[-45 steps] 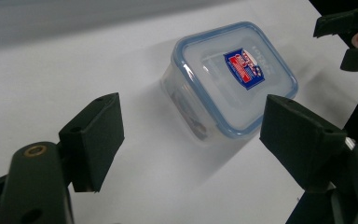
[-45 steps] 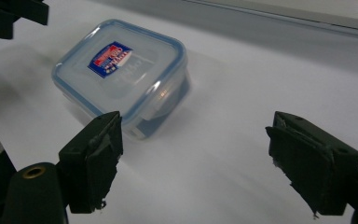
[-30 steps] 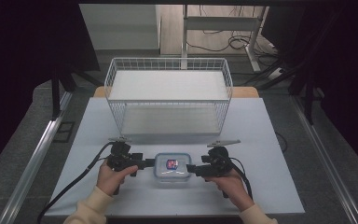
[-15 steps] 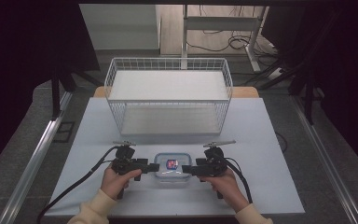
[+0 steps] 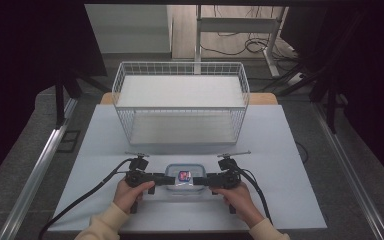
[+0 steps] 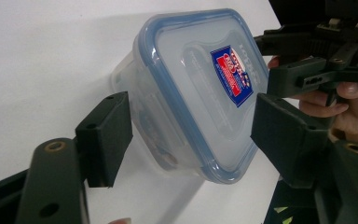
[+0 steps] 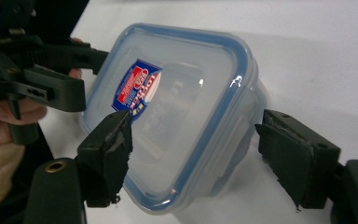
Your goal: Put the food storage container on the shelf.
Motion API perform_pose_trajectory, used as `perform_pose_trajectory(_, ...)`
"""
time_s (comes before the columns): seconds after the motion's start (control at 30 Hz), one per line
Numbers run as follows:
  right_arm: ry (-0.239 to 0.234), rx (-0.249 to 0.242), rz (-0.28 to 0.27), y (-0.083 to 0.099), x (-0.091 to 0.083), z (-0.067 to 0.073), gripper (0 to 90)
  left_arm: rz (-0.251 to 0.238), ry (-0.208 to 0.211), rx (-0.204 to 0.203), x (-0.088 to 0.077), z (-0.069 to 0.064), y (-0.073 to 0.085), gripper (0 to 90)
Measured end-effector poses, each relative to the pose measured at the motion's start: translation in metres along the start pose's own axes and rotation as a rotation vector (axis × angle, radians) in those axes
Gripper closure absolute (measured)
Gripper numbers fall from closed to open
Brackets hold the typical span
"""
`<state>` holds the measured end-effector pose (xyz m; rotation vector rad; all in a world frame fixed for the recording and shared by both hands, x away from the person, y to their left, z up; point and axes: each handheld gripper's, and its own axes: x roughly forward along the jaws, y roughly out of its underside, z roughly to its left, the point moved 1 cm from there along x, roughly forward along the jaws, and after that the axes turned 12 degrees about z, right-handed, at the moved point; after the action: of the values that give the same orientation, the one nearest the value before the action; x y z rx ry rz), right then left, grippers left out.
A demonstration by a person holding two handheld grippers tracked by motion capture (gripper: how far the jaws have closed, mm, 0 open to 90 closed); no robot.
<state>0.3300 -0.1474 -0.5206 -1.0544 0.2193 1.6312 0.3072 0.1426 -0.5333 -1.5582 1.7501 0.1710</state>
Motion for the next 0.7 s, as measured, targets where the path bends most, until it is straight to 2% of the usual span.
perform_pose_trajectory(0.1, -0.027, 0.022, -0.001, 0.000, 0.000, 0.000, 29.5, -0.006, 0.042, -0.020, 0.000, 0.002, 0.001, 33.2)
perform_pose_trajectory(0.17, -0.032, 0.027, 0.003, 0.000, 0.000, -0.001, 31.1, 0.001, 0.032, -0.015, 0.000, 0.002, 0.002, 35.8)
perform_pose_trajectory(0.23, -0.034, 0.044, 0.006, 0.001, 0.000, -0.001, 34.1, -0.004, 0.034, -0.024, -0.001, 0.003, 0.003, 37.2)
perform_pose_trajectory(0.27, -0.040, 0.068, 0.000, 0.001, 0.000, -0.003, 36.7, -0.004, 0.035, -0.029, -0.001, 0.004, 0.003, 41.4)
perform_pose_trajectory(0.3, -0.040, 0.068, 0.000, 0.001, 0.000, -0.003, 36.7, -0.012, 0.036, -0.038, -0.001, 0.004, 0.004, 41.4)
perform_pose_trajectory(0.37, -0.067, 0.102, -0.002, 0.002, 0.000, -0.007, 39.4, -0.015, 0.009, -0.048, -0.001, 0.003, 0.005, 46.9)
perform_pose_trajectory(0.4, -0.067, 0.102, -0.002, 0.002, 0.000, -0.007, 39.4, -0.015, 0.009, -0.048, -0.001, 0.003, 0.005, 48.5)
perform_pose_trajectory(0.63, -0.093, 0.121, -0.007, 0.003, -0.001, -0.010, 42.2, -0.007, 0.021, -0.052, -0.002, 0.005, 0.004, 48.4)
perform_pose_trajectory(0.7, -0.096, 0.121, -0.009, 0.003, -0.001, -0.010, 42.4, 0.013, 0.033, -0.057, 0.000, 0.008, 0.003, 46.8)
